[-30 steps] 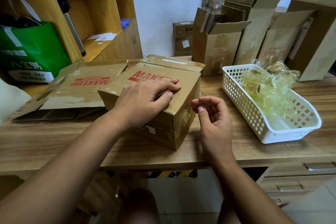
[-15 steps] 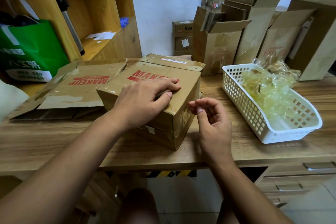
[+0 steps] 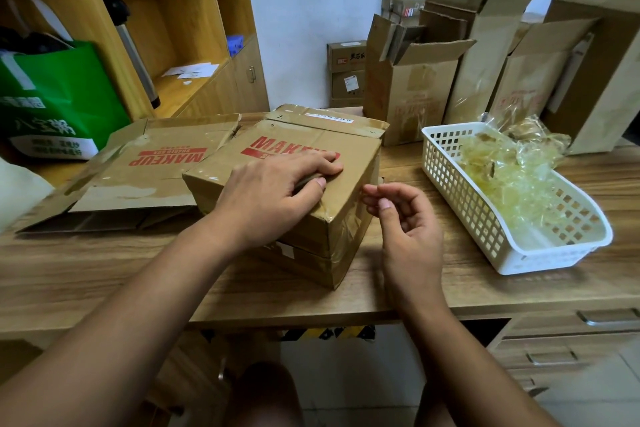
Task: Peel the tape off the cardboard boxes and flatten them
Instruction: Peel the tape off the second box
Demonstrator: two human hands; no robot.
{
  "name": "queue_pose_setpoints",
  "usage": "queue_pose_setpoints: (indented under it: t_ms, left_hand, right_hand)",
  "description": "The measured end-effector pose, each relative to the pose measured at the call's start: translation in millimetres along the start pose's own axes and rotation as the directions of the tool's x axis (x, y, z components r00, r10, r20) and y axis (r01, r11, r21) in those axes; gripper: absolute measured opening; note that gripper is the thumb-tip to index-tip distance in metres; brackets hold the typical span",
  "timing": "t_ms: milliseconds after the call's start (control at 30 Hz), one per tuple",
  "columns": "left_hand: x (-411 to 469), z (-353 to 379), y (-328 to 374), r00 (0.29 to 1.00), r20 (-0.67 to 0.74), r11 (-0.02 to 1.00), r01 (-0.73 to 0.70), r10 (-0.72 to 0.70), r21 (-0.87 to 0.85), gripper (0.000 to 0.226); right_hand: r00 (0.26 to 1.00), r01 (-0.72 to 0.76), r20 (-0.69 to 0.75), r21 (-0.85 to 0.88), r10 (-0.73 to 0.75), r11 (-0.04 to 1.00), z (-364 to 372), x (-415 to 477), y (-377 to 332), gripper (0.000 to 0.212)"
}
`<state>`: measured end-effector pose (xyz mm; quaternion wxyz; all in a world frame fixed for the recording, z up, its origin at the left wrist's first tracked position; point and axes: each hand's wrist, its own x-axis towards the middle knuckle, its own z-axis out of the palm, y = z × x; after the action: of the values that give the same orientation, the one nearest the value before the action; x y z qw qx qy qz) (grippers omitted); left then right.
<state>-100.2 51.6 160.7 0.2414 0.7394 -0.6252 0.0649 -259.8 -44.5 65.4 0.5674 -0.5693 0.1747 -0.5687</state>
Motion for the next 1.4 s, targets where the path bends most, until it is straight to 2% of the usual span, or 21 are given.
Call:
queue_pose_setpoints:
  t_ms: [433,767,900,1067,1400]
  left_hand:
    - [0,1,-1,1.0,-0.006,1.0,-0.012,0.012,-0.002,0.042]
    - [0,1,1,1.0,-0.011,1.0,-0.013,0.013,0.008,0.044]
    - [1,2,0,1.0,-0.004,1.0,-0.014,0.014,0.011,0.043]
    - [0,2,-1,1.0,0.002,1.0,-0.011,0.011,0.0,0.044]
    - [0,3,-1,1.0,-0.011,1.0,-0.02,0.02,0.018,0.044]
  right_hand:
    - [1.0,-0.011,-0.012,0.008,0.012,1.0,-1,0,-4,0.023]
    - [0.993,-0.12,-0.003,0.085,0.121,0.989,0,2,-7,0.023]
    - [0.995,-0.098,0.03,0.05,0.096,0.994,-2,2,-11,0.023]
    - [0.996,-0.085,-0.032,0.049,0.087,0.995,-3,4,-11,0.02]
    - [0.998,-0.056,0.015,0.0,0.056,0.998,-2,-1,-9,0.025]
